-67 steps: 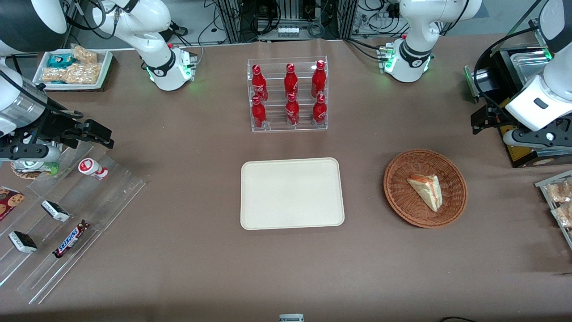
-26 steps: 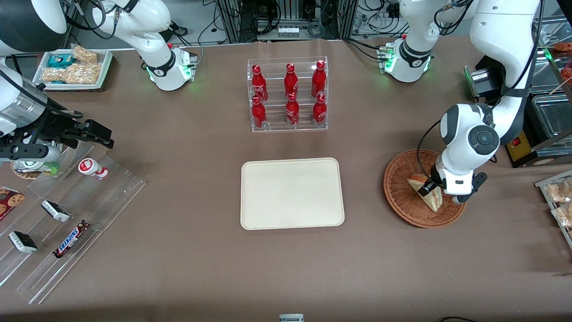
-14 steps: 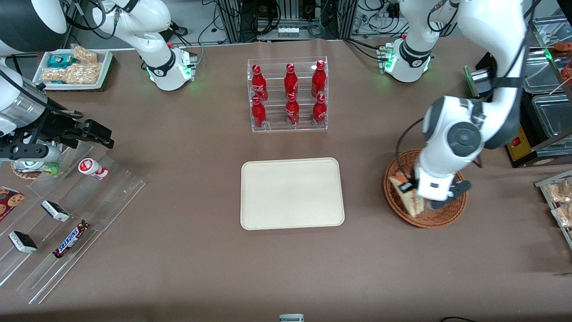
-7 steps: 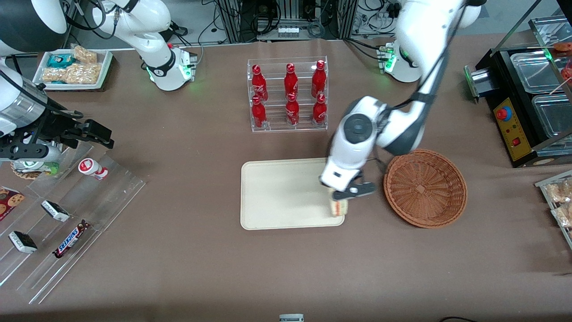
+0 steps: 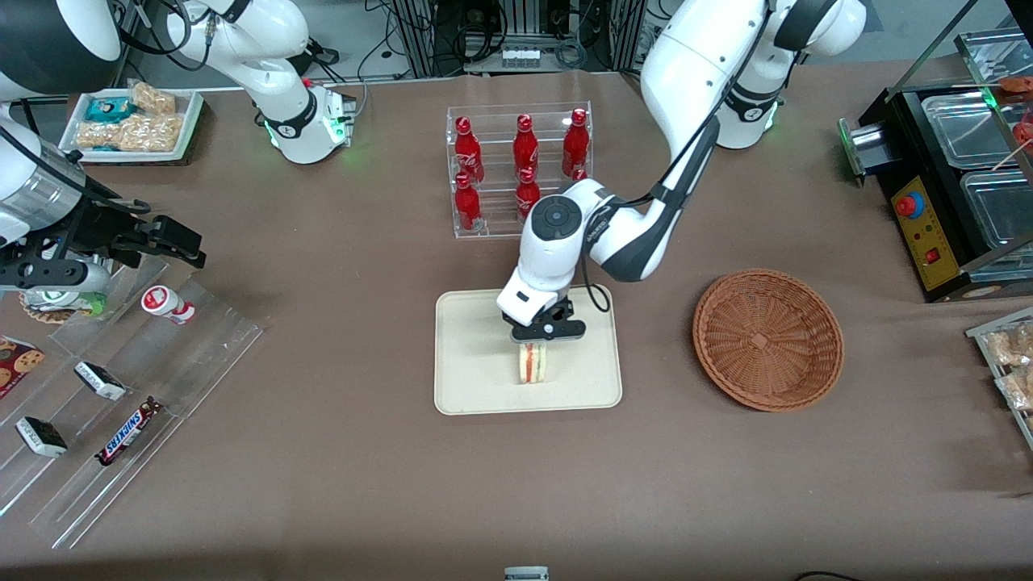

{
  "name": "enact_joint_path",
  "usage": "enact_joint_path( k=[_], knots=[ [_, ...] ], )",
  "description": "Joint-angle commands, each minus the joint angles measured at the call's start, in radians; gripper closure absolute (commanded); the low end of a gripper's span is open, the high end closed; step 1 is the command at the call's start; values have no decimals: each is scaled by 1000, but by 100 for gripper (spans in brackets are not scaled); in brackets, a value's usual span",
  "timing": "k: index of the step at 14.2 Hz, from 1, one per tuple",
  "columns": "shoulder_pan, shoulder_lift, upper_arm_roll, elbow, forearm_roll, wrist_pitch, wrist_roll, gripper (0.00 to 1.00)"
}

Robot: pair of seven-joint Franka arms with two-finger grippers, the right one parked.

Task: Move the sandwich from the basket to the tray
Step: 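Carry the sandwich over the cream tray and lower it down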

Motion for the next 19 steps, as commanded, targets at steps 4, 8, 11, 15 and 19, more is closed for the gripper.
enact_joint_path(
  k=[4, 8, 11, 15, 19],
  knots=[
    [-32, 46, 18, 39, 9, 43, -44, 36],
    [-23, -58, 21, 35, 7, -11, -42, 0],
    [-11, -179, 29, 42, 13, -201, -36, 0],
    [70, -311, 38, 42, 60, -432, -25, 0],
    [193, -370, 36, -23, 55, -481, 85, 0]
  ],
)
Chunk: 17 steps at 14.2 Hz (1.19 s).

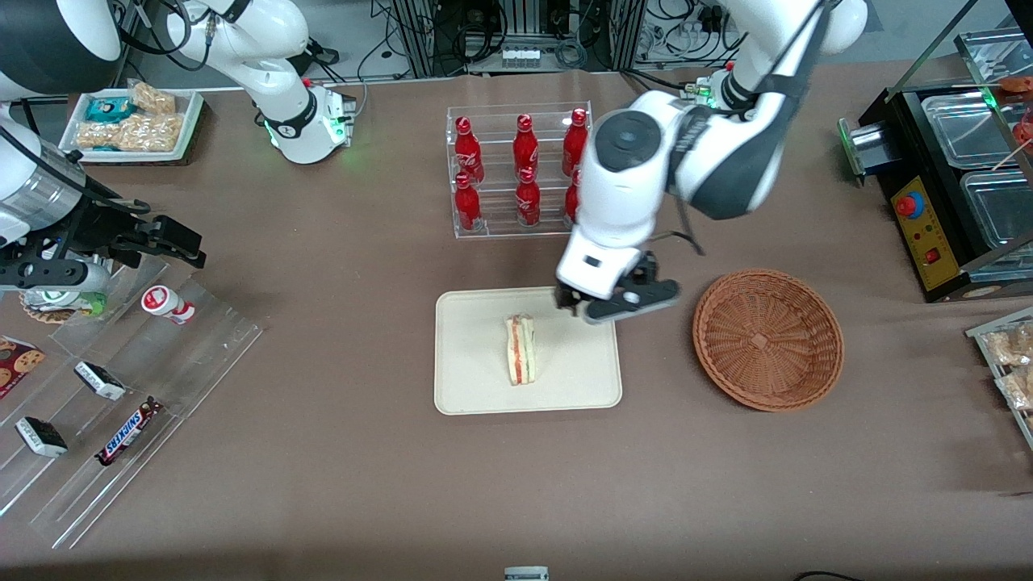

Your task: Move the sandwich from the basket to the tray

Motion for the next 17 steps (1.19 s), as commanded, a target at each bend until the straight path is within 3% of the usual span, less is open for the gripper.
enact_joint_path(
  k=[1, 8, 17],
  knots=[
    [94, -70, -9, -102, 7, -6, 100, 0],
    [360, -205, -9, -184, -66, -164, 526, 0],
    [507, -377, -20, -156, -66, -340, 867, 0]
  ],
)
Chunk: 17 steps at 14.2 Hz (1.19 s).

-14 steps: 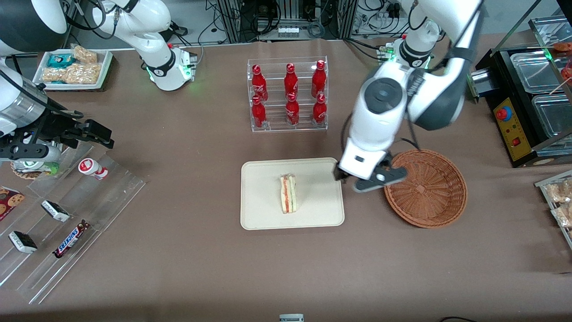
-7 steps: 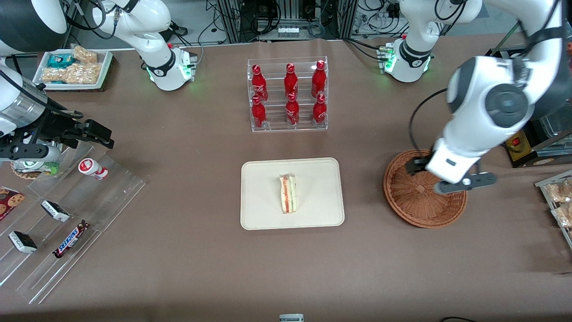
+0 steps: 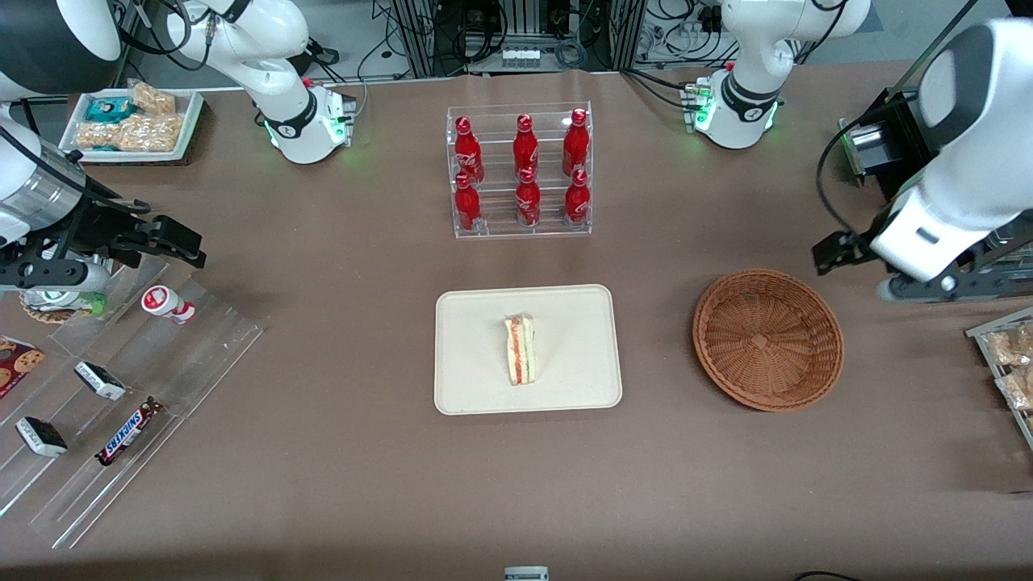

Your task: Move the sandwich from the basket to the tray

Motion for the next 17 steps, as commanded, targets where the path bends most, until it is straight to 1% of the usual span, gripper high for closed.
enact_joint_path(
  k=[1, 4, 8, 17],
  knots=[
    [25, -39, -16, 29, -10, -73, 99, 0],
    [39, -42, -13, 74, -10, -99, 130, 0],
    [71, -44, -10, 71, -8, -105, 132, 0],
    [62, -25, -17, 65, -12, -109, 127, 0]
  ],
)
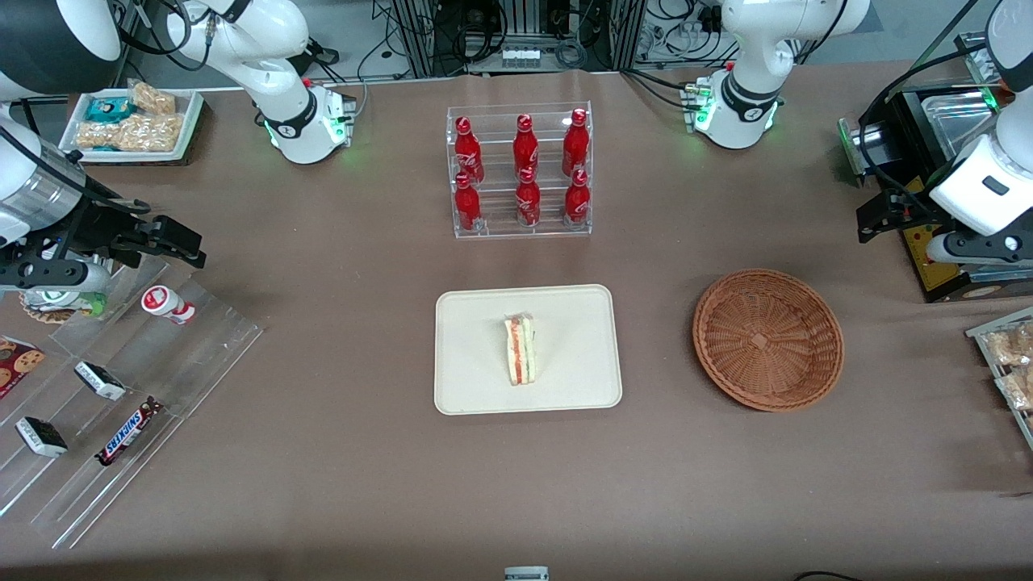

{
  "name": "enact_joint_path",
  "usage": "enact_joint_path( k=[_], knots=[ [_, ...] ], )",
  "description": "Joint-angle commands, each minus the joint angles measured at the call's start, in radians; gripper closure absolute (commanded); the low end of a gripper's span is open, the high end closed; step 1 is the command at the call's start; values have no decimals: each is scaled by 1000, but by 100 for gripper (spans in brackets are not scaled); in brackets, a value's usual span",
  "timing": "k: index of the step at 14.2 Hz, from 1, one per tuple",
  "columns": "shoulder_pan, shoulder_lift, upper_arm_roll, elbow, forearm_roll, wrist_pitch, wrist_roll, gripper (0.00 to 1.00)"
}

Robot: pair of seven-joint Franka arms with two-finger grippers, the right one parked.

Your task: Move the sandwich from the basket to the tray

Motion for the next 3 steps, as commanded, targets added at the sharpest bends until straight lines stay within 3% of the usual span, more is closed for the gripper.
enact_joint_path(
  k=[1, 3],
  knots=[
    [2, 0, -7, 8, -11, -12, 12, 0],
    [-4, 2, -10, 8, -12, -12, 12, 0]
  ],
)
